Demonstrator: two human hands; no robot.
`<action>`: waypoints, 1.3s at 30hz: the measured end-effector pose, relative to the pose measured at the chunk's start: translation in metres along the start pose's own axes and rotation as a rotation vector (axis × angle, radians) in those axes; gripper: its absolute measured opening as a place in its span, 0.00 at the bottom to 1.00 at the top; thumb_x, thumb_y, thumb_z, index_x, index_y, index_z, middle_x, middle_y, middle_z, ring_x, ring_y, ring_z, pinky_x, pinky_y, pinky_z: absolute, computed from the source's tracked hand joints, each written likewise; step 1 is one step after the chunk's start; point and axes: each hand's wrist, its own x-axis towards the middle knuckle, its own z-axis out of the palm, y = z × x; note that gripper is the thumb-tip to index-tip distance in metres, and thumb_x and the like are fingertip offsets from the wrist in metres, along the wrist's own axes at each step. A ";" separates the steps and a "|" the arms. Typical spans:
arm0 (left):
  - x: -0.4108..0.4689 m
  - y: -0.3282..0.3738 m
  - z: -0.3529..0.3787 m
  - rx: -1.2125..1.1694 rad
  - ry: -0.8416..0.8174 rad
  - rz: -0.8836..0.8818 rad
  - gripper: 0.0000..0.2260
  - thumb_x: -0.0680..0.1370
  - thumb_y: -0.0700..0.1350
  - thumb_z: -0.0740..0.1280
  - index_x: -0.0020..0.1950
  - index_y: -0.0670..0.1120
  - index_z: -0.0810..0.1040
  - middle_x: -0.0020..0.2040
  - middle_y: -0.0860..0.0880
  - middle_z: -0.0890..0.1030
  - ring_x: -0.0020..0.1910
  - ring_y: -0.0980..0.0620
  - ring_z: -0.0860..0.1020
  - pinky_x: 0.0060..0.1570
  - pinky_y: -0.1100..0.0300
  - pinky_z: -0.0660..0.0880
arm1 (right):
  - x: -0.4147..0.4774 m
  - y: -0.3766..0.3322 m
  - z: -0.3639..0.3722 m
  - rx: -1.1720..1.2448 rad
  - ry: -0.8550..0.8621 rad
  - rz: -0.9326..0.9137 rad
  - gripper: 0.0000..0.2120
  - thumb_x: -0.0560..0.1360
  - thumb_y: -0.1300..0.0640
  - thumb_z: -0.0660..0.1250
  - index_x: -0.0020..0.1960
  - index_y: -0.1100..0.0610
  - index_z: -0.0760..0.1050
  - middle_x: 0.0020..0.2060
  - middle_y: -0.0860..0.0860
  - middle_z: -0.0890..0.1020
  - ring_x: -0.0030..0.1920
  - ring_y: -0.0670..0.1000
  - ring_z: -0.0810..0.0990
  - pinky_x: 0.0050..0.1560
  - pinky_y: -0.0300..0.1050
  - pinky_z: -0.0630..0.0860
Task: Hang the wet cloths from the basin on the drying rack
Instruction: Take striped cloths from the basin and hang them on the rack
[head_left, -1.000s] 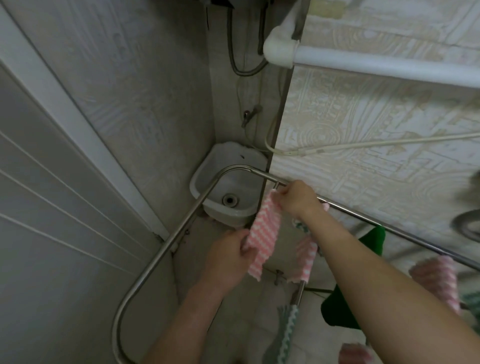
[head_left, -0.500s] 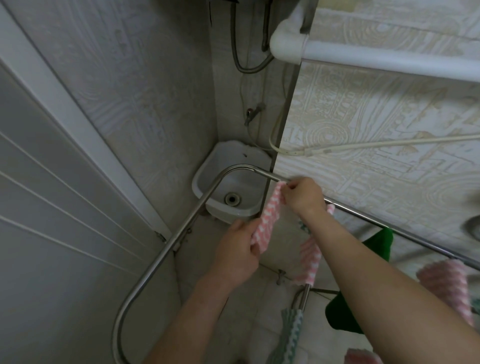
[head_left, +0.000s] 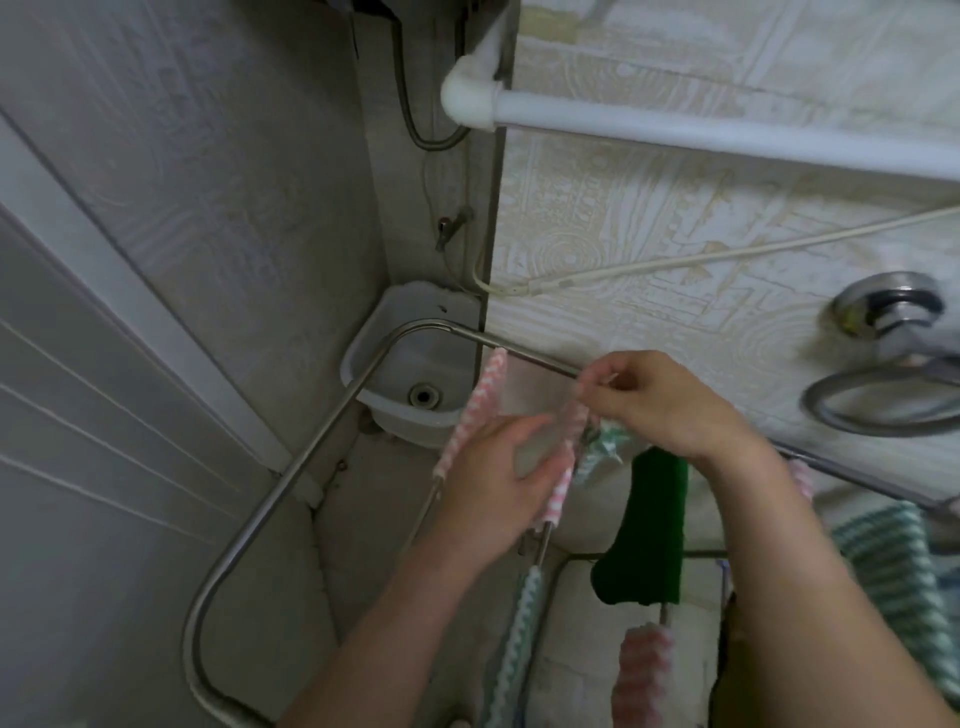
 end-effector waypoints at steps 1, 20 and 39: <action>-0.003 0.013 0.009 -0.076 -0.055 0.010 0.17 0.75 0.53 0.69 0.64 0.56 0.75 0.56 0.61 0.77 0.56 0.65 0.74 0.55 0.65 0.72 | -0.012 0.001 -0.006 0.038 -0.034 -0.013 0.06 0.73 0.53 0.71 0.47 0.54 0.80 0.38 0.55 0.83 0.38 0.50 0.79 0.43 0.44 0.74; -0.123 0.079 0.043 -0.322 0.067 0.081 0.06 0.71 0.47 0.73 0.36 0.56 0.80 0.27 0.58 0.71 0.28 0.59 0.68 0.30 0.65 0.66 | -0.156 0.008 -0.044 -0.037 0.010 -0.365 0.15 0.73 0.59 0.71 0.59 0.51 0.79 0.52 0.41 0.80 0.53 0.35 0.76 0.50 0.22 0.70; -0.183 0.014 -0.061 0.179 0.277 -0.040 0.16 0.74 0.33 0.65 0.51 0.55 0.78 0.47 0.57 0.79 0.48 0.57 0.76 0.48 0.70 0.69 | -0.103 -0.006 0.065 0.513 -0.114 -0.155 0.10 0.76 0.69 0.64 0.43 0.57 0.78 0.47 0.60 0.79 0.43 0.54 0.81 0.36 0.37 0.80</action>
